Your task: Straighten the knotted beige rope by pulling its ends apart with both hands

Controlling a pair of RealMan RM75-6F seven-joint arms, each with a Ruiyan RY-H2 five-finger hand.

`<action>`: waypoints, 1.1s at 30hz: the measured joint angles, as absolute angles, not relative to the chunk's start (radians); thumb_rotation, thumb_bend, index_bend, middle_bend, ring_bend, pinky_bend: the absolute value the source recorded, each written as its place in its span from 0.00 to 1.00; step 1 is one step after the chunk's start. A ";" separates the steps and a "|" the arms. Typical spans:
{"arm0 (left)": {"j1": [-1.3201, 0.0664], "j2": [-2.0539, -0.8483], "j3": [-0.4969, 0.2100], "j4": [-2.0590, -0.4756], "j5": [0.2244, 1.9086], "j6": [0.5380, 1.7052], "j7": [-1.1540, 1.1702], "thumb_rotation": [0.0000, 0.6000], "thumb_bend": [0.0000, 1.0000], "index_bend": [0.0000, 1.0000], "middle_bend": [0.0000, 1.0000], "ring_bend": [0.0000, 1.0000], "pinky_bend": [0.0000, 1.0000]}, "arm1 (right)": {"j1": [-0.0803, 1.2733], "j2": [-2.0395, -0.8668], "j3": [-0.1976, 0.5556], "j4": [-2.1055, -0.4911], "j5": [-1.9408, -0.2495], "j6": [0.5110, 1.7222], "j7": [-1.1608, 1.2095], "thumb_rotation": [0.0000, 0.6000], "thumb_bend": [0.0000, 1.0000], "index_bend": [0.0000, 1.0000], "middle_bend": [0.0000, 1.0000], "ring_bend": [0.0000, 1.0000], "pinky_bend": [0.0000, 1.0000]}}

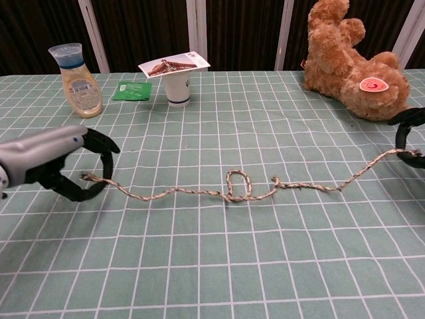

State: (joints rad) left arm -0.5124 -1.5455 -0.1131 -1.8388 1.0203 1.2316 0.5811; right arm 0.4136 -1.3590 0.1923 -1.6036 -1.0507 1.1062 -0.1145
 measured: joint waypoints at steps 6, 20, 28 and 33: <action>-0.475 -1.374 -0.114 -1.859 1.067 1.235 0.470 1.00 0.56 0.56 0.16 0.00 0.00 | 0.375 -1.292 0.198 -1.608 -1.045 1.120 -0.057 1.00 0.47 0.61 0.18 0.00 0.00; -0.384 -1.231 -0.091 -1.819 1.134 1.234 0.236 1.00 0.56 0.56 0.16 0.00 0.00 | 0.329 -1.260 0.179 -1.589 -1.051 1.127 -0.008 1.00 0.47 0.61 0.18 0.00 0.00; -0.362 -1.251 -0.078 -1.768 1.134 1.235 0.206 1.00 0.57 0.56 0.16 0.00 0.00 | 0.325 -1.277 0.172 -1.555 -1.044 1.127 -0.026 1.00 0.47 0.61 0.19 0.00 0.00; -0.343 -1.268 -0.073 -1.729 1.130 1.236 0.170 1.00 0.57 0.56 0.16 0.00 0.00 | 0.321 -1.300 0.176 -1.533 -1.035 1.148 -0.048 1.00 0.47 0.61 0.19 0.00 0.00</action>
